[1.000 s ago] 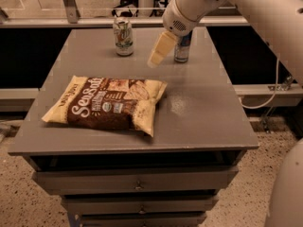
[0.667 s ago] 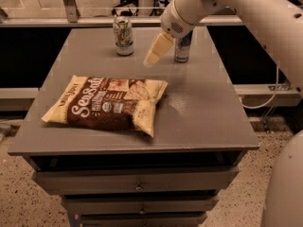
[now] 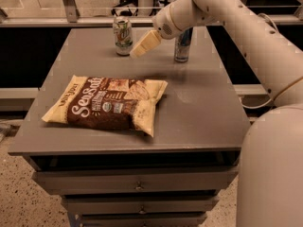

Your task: Pick 7up can

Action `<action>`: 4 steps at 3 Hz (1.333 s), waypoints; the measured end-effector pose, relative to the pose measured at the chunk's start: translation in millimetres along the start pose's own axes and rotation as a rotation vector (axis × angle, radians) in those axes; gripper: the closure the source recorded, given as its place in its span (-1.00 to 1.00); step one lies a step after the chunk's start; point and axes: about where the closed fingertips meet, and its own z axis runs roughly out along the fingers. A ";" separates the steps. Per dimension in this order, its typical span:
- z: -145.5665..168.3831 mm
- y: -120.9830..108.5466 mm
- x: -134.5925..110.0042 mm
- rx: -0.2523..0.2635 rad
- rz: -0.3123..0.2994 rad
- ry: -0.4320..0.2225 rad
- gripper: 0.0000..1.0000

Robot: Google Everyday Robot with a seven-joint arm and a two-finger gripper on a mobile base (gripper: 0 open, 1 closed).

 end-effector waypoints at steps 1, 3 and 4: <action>23.8 -12.7 -14.1 0.009 0.038 -0.053 -1.00; 68.8 -26.3 -38.0 0.018 0.081 -0.103 -0.97; 83.0 -27.2 -38.0 0.015 0.102 -0.102 -0.52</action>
Offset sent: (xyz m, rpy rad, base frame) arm 0.0662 0.0575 0.0090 0.1517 -0.0189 -0.0644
